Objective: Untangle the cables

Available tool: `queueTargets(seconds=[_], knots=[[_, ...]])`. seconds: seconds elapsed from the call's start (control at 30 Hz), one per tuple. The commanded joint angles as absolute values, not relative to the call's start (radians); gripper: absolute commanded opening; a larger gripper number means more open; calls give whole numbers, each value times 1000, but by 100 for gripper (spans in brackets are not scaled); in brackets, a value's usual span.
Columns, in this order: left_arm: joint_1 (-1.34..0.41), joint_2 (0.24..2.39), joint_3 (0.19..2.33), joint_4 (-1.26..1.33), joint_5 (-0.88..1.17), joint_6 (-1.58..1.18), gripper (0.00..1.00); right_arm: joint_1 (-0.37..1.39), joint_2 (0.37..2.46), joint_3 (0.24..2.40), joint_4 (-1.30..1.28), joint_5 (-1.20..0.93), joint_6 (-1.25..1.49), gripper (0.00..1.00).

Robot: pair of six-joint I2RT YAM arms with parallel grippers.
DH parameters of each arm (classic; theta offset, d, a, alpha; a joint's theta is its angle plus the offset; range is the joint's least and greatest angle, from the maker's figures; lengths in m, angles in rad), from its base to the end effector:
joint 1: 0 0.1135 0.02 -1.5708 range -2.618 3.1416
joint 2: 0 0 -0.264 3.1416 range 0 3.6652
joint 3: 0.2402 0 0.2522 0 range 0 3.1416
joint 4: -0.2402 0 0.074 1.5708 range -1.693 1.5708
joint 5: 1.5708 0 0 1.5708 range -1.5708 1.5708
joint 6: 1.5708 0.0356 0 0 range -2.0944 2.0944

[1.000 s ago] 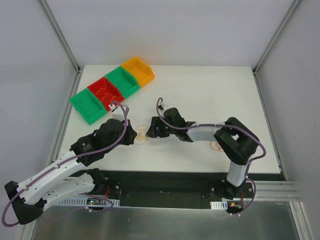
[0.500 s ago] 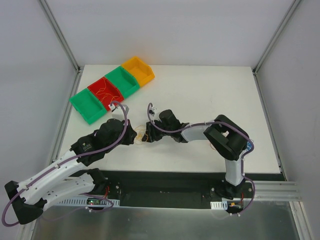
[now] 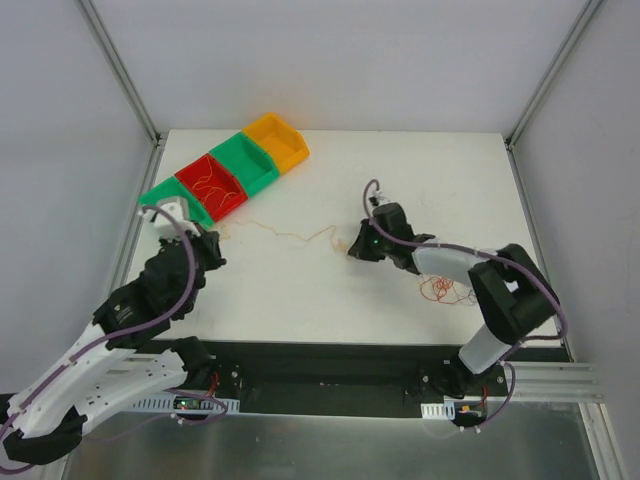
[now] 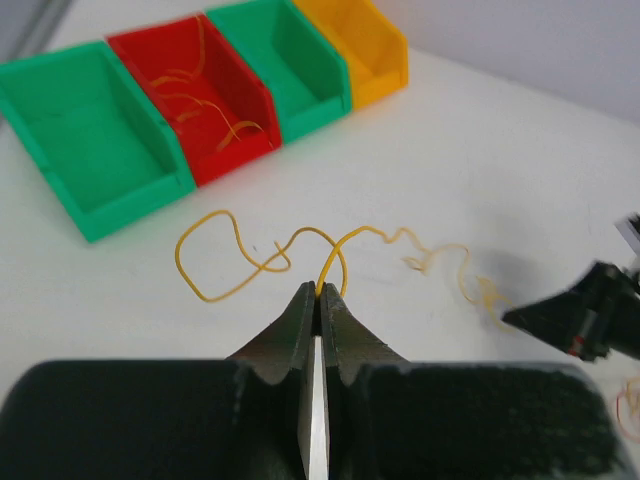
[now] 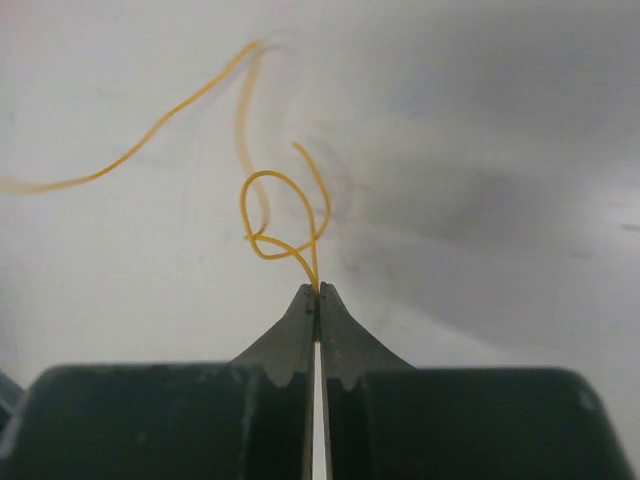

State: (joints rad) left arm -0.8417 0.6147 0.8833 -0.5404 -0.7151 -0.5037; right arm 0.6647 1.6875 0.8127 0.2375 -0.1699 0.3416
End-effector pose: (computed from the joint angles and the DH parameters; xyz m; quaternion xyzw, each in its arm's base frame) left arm 0.0985 -0.0753 0.3615 -0.0832 0.7710 -0.1350 0.6168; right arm 0.2651 0.2154 0.1613 -0.1808 0.8721 0.2826 0.3563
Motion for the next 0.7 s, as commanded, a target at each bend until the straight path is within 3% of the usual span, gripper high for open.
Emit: queueTargets(seconds=[0.0, 0.23, 0.4, 0.57, 0.67], knots=[[-830, 525, 933, -555, -1043, -442, 0, 554, 1513, 836, -35, -14, 380, 0], [-830, 541, 1006, -652, -1127, -439, 0, 468, 1405, 680, 115, 70, 512, 0], [-830, 509, 1035, -669, -1167, -399, 0, 428, 1368, 641, 86, 192, 490, 1], [-827, 645, 997, -654, -889, -459, 0, 443, 1425, 698, 241, -284, 221, 0], [-819, 849, 959, -551, -601, -454, 0, 518, 1465, 703, 314, -371, 198, 1]])
